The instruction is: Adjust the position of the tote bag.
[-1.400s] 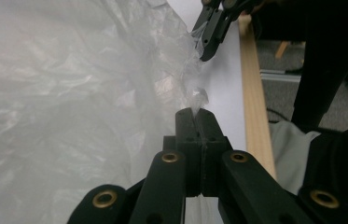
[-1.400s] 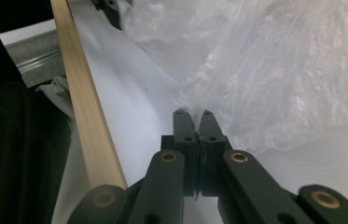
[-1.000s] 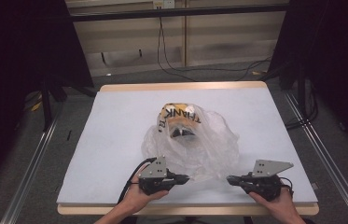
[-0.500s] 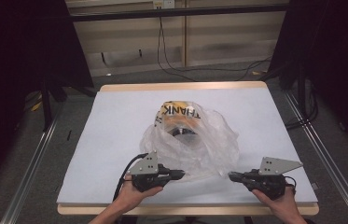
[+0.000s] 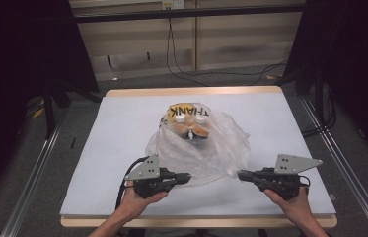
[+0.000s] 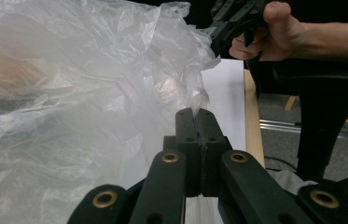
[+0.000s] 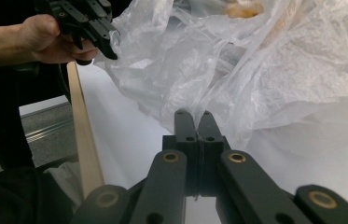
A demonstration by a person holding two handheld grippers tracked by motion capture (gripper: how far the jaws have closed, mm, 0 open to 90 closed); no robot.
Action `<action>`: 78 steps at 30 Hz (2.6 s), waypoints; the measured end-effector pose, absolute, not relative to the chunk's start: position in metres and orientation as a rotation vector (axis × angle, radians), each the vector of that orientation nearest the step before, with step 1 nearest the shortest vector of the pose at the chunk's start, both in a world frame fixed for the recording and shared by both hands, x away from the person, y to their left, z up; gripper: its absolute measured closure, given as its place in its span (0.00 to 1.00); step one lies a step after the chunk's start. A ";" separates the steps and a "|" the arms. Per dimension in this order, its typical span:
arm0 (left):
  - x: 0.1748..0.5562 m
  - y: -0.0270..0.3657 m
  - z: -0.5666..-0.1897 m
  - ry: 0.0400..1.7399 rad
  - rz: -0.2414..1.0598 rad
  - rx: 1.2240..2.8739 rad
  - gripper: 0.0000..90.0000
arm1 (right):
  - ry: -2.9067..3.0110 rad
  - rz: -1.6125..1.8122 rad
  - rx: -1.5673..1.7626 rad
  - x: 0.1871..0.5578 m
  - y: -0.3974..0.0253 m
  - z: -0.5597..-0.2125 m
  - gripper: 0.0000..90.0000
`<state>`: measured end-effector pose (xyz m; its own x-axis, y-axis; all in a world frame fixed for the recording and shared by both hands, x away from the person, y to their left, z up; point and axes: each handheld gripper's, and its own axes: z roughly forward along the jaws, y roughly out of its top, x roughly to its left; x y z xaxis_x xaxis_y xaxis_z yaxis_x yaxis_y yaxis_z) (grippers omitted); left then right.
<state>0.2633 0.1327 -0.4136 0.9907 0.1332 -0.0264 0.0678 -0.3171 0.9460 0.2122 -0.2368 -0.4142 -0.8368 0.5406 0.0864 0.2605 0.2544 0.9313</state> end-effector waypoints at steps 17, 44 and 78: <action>0.274 0.159 -0.392 0.189 0.131 1.821 1.00 | 2.195 1.684 0.666 0.225 -0.237 -0.374 1.00; 0.306 0.211 -0.324 0.261 0.331 1.686 1.00 | 2.004 1.789 0.636 0.273 -0.243 -0.309 1.00; 0.364 0.255 -0.292 0.462 0.470 1.594 1.00 | 1.750 1.729 0.805 0.339 -0.263 -0.249 1.00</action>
<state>0.3639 0.2553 -0.2922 0.8315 0.5549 0.0260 0.0161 -0.0708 0.9974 0.3388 -0.2634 -0.2494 -0.6719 0.7400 0.0291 0.0381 -0.0046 0.9993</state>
